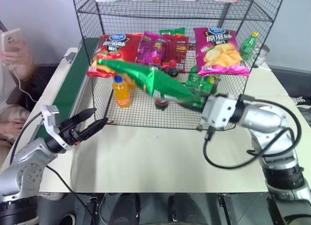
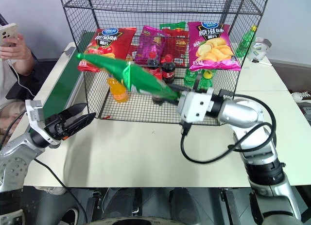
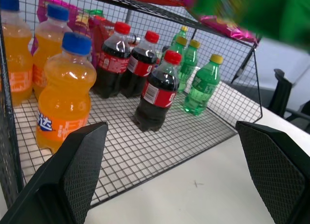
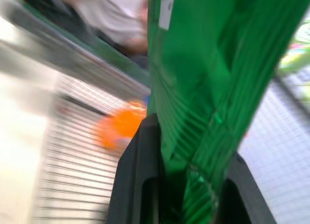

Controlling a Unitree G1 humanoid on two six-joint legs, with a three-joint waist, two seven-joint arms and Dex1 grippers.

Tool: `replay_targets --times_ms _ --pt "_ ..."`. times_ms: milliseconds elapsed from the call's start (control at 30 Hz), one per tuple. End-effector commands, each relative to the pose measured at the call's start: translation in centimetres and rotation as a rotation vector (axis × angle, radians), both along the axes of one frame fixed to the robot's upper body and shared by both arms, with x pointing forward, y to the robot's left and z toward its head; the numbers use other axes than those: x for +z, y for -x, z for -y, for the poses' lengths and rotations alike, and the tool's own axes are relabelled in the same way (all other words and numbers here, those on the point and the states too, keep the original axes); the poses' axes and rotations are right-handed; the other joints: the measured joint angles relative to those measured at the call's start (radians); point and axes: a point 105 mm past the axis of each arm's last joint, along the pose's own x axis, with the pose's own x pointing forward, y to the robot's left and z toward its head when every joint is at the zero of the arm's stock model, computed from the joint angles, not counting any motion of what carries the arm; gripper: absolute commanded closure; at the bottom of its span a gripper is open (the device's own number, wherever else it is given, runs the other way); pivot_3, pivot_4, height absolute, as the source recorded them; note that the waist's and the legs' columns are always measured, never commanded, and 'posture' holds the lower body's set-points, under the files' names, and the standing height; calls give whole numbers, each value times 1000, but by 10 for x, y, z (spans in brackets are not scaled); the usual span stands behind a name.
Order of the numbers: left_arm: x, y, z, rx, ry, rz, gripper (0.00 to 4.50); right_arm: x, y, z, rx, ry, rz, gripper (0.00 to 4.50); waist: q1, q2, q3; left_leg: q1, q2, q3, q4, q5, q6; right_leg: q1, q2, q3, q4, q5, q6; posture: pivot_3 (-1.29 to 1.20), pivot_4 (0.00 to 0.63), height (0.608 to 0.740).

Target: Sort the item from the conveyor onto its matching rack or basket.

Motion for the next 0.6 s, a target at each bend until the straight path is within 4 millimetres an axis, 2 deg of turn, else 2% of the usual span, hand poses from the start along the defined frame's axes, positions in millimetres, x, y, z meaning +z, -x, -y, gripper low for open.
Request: replay_targets --times_ms 33,100,167,267,333,500,600 --pt "8 0 3 3 -30 55 0 27 -6 -1 -101 34 278 4244 0 0 0 -1 0 0 0 0 0 -1 0 0 0 0 0 0 150 739" --pt "9 -1 2 17 -29 64 0 35 -5 -4 -108 39 363 4244 1 0 0 -4 0 0 0 0 0 -4 0 0 0 0 0 0 150 739" --pt "8 -1 5 15 -33 64 0 38 -20 2 -197 72 404 4244 1 0 0 -7 0 0 0 1 -2 -7 0 0 1 0 0 0 150 739" --pt "8 0 10 2 -47 67 0 38 -53 11 -347 151 382 4244 -2 0 0 -10 0 0 2 2 -4 -10 0 0 2 0 0 0 150 739" --pt "7 -1 11 -3 -56 67 0 38 -66 12 -399 201 401 4244 -3 0 0 -10 0 1 3 2 -3 -10 1 0 4 0 0 0 150 739" --pt "10 -7 12 13 -55 82 0 40 -83 5 -428 166 358 4244 -2 0 0 -11 0 0 2 3 -3 -12 2 0 4 0 0 0 150 739" --pt "11 -8 14 33 -41 95 0 27 -97 12 -493 212 275 4244 -2 0 0 -14 0 0 3 4 -6 -14 2 0 4 0 0 0 150 739"
